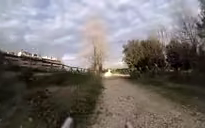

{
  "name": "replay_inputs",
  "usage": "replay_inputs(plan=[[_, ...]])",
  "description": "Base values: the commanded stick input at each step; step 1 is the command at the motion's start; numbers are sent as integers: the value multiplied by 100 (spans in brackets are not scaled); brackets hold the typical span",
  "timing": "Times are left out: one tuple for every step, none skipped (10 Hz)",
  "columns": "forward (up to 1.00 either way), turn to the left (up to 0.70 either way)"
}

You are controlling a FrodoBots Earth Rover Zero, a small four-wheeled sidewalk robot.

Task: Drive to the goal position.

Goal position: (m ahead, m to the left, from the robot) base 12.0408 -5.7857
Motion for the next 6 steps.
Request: replay_inputs(plan=[[70,0],[70,0],[70,0],[70,0],[70,0],[70,0]])
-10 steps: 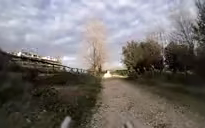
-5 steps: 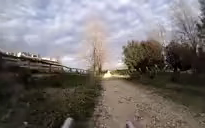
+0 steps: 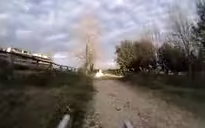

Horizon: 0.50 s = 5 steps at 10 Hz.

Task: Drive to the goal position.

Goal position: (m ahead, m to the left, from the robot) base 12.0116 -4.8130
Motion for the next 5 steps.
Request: replay_inputs(plan=[[70,0],[70,0],[70,0],[70,0],[70,0]])
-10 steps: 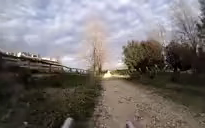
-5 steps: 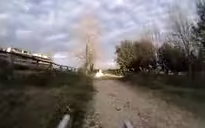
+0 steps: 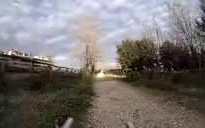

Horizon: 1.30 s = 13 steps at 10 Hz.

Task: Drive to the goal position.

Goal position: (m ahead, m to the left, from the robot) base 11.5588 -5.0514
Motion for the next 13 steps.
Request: replay_inputs(plan=[[70,0],[70,0],[70,0],[70,0],[70,0],[70,0],[70,0],[70,0],[70,0],[70,0],[70,0],[70,0],[70,0]])
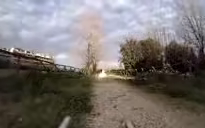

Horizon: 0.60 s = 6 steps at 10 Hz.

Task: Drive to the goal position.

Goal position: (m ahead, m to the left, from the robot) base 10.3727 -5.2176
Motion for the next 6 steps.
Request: replay_inputs(plan=[[70,0],[70,0],[70,0],[70,0],[70,0],[70,0]])
